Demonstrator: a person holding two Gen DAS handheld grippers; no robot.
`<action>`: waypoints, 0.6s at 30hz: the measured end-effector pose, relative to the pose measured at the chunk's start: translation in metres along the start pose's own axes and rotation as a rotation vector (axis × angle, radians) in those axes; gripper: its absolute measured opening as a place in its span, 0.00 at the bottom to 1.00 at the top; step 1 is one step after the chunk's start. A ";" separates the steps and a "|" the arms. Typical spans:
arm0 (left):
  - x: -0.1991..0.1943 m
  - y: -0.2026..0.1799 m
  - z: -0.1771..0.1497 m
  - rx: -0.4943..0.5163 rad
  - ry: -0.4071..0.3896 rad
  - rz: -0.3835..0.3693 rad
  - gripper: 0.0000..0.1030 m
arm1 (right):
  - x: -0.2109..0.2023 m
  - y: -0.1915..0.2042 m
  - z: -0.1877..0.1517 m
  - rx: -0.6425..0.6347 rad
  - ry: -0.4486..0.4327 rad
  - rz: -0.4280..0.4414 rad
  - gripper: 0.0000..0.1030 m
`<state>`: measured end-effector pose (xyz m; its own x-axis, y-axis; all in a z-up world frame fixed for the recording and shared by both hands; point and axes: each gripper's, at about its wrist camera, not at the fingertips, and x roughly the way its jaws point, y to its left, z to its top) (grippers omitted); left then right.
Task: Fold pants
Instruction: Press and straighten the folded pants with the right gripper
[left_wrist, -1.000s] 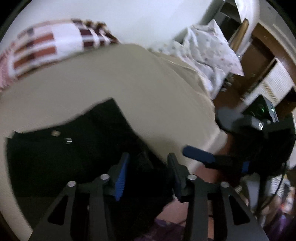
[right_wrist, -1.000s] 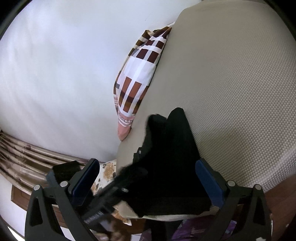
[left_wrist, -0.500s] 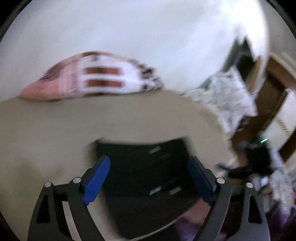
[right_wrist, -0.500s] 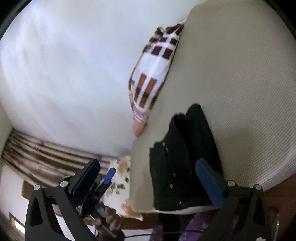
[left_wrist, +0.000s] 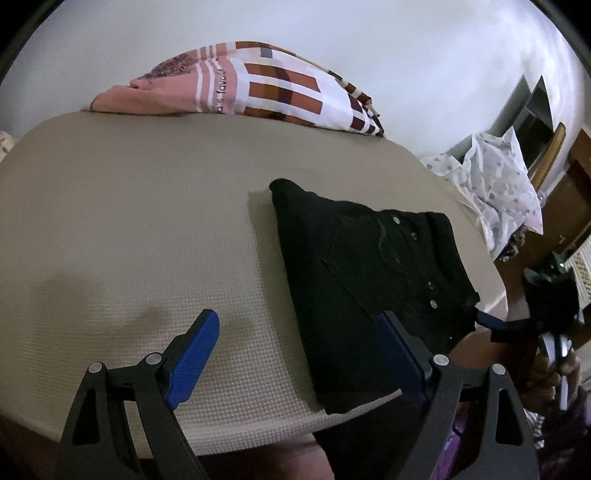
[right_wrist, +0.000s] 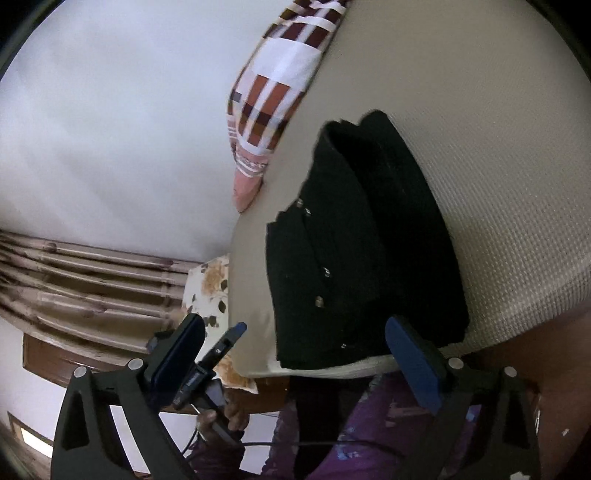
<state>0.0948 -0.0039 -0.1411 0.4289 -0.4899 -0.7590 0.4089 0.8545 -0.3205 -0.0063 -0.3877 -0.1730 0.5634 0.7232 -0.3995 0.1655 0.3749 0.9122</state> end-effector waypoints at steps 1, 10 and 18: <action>0.001 -0.002 0.001 0.000 0.004 -0.003 0.84 | 0.001 -0.004 0.001 0.023 -0.006 0.002 0.95; 0.012 -0.001 -0.002 -0.067 0.050 -0.040 0.84 | 0.017 0.008 0.012 -0.072 -0.038 -0.033 0.93; 0.012 0.006 -0.003 -0.114 0.055 -0.043 0.84 | 0.031 -0.002 0.017 -0.173 -0.037 -0.222 0.19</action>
<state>0.1000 -0.0043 -0.1532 0.3671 -0.5191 -0.7719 0.3300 0.8485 -0.4137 0.0251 -0.3759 -0.1858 0.5582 0.5918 -0.5816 0.1498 0.6175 0.7722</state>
